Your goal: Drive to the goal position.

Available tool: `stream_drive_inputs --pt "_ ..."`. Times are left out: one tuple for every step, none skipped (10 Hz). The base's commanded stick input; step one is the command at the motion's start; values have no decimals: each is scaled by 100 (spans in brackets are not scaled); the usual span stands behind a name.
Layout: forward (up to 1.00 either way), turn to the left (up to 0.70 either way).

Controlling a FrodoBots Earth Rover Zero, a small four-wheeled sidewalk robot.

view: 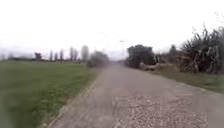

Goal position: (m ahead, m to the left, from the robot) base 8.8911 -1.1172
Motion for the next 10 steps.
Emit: stream_drive_inputs --pt "85 0" --pt "85 0" --pt "85 0" --pt "85 0" --pt "85 0" --pt "85 0" --pt "85 0" --pt "85 0" --pt "85 0" --pt "85 0"
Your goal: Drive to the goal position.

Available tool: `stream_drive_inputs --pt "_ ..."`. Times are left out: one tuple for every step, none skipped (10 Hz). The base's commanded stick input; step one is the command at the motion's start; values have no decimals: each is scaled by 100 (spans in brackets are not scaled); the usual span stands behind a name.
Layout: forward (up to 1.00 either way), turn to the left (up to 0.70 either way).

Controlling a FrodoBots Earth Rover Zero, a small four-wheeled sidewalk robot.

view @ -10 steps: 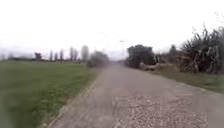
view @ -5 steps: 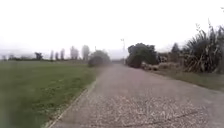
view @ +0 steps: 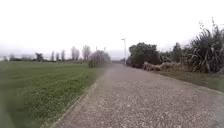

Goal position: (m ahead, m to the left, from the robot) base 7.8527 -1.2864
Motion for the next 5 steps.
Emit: stream_drive_inputs --pt "85 0" --pt "85 0" --pt "85 0" --pt "85 0" --pt "85 0"
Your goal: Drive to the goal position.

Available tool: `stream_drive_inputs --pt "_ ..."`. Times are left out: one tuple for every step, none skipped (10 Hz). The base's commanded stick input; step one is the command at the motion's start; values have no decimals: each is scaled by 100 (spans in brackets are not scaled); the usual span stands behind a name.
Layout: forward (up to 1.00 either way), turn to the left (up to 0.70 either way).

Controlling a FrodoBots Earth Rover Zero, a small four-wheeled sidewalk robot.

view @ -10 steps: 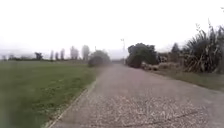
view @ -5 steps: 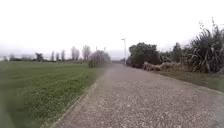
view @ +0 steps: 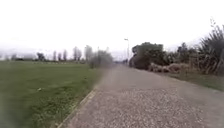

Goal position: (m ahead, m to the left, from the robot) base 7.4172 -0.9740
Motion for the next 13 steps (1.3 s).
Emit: stream_drive_inputs --pt "85 0" --pt "85 0" --pt "85 0" --pt "85 0" --pt "85 0" --pt "85 0" --pt "85 0" --pt "85 0" --pt "85 0" --pt "85 -1" --pt "85 -2" --pt "85 -34" --pt "85 -34"
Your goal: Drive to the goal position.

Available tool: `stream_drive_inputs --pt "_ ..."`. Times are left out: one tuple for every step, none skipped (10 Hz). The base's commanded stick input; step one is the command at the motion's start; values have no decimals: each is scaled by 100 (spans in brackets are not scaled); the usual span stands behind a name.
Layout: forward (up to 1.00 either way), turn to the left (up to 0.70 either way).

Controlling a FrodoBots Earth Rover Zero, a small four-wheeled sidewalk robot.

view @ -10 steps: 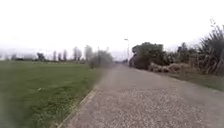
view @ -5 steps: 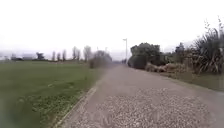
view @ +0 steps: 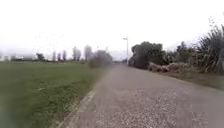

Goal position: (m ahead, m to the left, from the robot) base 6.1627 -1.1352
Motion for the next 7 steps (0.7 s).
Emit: stream_drive_inputs --pt "85 -34" --pt "85 -34" --pt "85 -33" --pt "85 -28" --pt "85 -24" --pt "85 0" --pt "85 0"
